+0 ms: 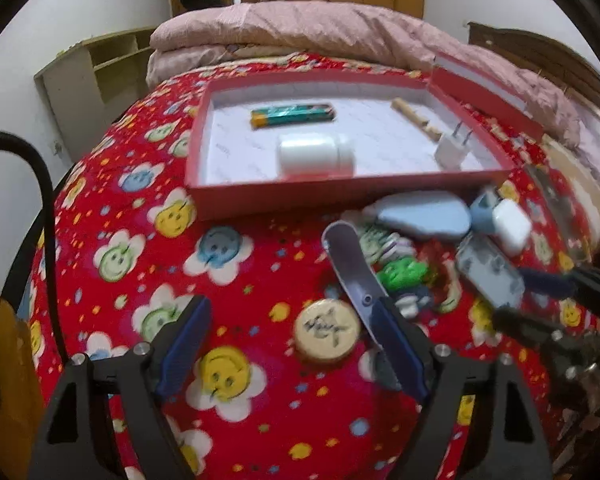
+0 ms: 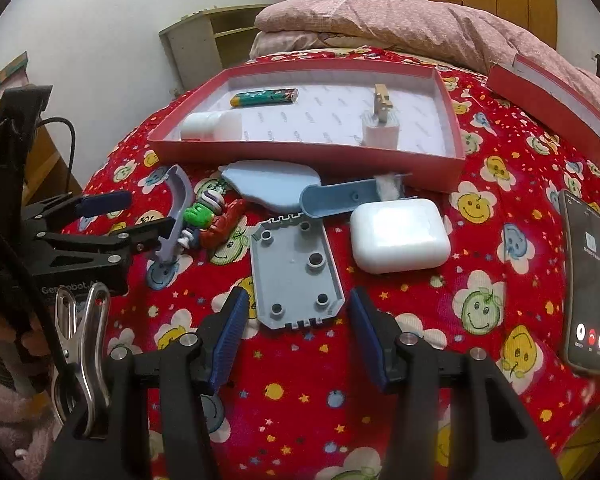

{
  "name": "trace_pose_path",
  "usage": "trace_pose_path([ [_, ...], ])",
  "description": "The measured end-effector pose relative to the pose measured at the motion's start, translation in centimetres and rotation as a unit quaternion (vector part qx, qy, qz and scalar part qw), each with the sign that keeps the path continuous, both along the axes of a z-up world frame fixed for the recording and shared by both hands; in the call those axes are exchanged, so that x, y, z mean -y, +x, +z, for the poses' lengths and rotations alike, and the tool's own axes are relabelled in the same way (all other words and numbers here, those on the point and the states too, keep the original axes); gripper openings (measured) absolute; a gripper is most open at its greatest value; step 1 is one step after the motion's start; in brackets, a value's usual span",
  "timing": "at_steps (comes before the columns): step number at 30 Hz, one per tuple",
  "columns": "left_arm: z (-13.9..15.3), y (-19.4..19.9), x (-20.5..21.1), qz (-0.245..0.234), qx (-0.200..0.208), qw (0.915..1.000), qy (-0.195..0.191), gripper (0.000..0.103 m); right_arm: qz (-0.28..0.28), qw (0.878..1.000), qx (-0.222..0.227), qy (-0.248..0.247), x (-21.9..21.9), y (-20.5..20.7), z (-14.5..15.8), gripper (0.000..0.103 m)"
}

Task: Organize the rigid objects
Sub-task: 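Grasp the grey plastic plate with right tool while left tool grasps the round wooden disc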

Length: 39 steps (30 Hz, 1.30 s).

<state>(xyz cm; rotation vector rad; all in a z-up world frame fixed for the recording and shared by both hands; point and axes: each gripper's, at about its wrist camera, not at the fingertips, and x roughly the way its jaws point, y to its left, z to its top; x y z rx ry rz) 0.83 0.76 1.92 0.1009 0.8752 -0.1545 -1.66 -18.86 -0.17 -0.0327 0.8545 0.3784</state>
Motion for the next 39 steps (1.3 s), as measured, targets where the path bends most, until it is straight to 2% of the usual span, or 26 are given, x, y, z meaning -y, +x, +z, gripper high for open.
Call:
trace_pose_path([
  [2, -0.1, -0.6, -0.5, 0.003, 0.002, 1.0000, -0.006, 0.083, -0.001, 1.000, 0.001, 0.001, 0.0, 0.0, 0.0, 0.053],
  [5, 0.0, -1.0, -0.6, -0.005, 0.006, 0.9999, -0.015, 0.066, -0.003, 1.000, 0.002, 0.002, -0.1, 0.1, -0.1, 0.053],
  [7, 0.1, -1.3, -0.4, -0.014, 0.009, 0.9997, -0.019, 0.050, -0.004, 1.000, 0.004, 0.001, -0.3, 0.2, -0.1, 0.053],
  [9, 0.1, -1.5, -0.2, -0.020, 0.009, 0.9994, -0.025, 0.043, -0.003, 1.000, 0.007, -0.002, -0.5, 0.2, -0.1, 0.053],
  [14, 0.1, -2.0, -0.6, -0.020, 0.005, 0.9991, -0.037, 0.043, -0.006, 1.000, 0.015, -0.008, -0.9, 0.3, -0.1, 0.053],
  [16, 0.1, -2.4, -0.8, -0.019, 0.003, 0.9990, -0.041, 0.038, -0.008, 1.000, 0.018, -0.011, -0.9, 0.3, -0.1, 0.047],
  [18, 0.2, -2.6, -1.0, -0.020, 0.003, 0.9988, -0.044, 0.036, -0.009, 1.000, 0.018, -0.014, -1.0, 0.3, -0.1, 0.047],
  [31, -0.1, -3.3, -1.5, -0.020, 0.012, 0.9979, -0.061, 0.034, -0.004, 1.000, 0.012, -0.024, -1.8, -0.1, -0.3, 0.048],
  [35, 0.4, -3.5, -1.9, -0.018, 0.012, 0.9972, -0.071, 0.034, -0.005, 0.999, 0.016, -0.038, -2.3, -0.1, -0.3, 0.048],
  [39, 1.1, -3.9, -2.2, -0.013, 0.018, 0.9968, -0.077, 0.034, -0.008, 0.999, 0.015, -0.032, -2.2, -0.1, -0.3, 0.046],
])
